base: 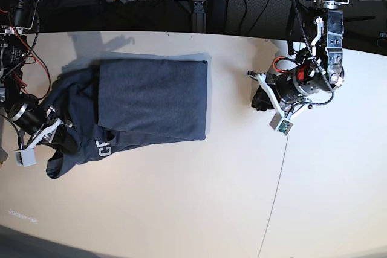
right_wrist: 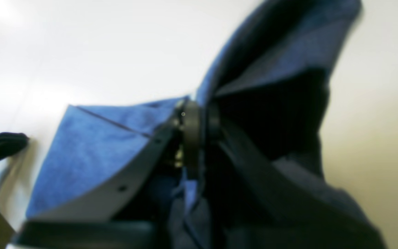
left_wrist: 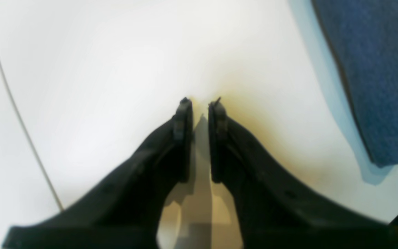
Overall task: Fold the T-shirt properly
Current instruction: 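Grasp the strip's loose end with the right gripper and lift it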
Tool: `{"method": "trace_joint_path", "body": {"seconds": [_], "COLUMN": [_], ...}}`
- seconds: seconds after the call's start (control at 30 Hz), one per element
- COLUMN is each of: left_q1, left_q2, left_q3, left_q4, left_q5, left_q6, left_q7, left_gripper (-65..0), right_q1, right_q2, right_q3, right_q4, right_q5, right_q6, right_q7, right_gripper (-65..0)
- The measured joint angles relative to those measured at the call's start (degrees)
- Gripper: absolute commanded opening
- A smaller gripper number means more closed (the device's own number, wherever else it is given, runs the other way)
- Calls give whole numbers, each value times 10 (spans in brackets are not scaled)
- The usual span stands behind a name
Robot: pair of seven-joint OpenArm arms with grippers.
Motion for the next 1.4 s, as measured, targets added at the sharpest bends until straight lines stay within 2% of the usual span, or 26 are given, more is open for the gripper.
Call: {"method": "trace_joint_path", "body": {"seconds": [0.23,0.37,0.53,0.63,0.9,1.1,1.4], "left_q1": [21,51,75,79,57,27,12], "left_q2": [-1,1,35,47,53,76,77], "left_q3": [0,-1,2,26,115,131,131], "left_q4": [2,3,6,3,-62,-120,-126], "left_q5": [-14,-37,-43,-42,-32,-51,-50], "left_q6": [0,-4,-5,-6,-19,-36,-41], "left_q7": [-12,-37,-55,-61,-147,-157,-143], "left_gripper": [-529,-529,-529,-529,-529,-529,-529], "right_q1": [-22,-22,-16,-16,-14,-14,-12], "right_q2": [-6,-6,-13,-29,-71,-72,-72], "right_q3": [-59,-116,-196,-246,-366,-477,-557], "right_q4": [103,125,144,153,156,167,171], "right_q5": [-53,-107,-204,-250,-381,-488,-605], "right_q6": [0,0,0,-1,-5,-11,-27], "right_q7": [1,29,53,57,61,66,72], "right_gripper": [-650,-650,-650,-650,-650,-650,-650]}}
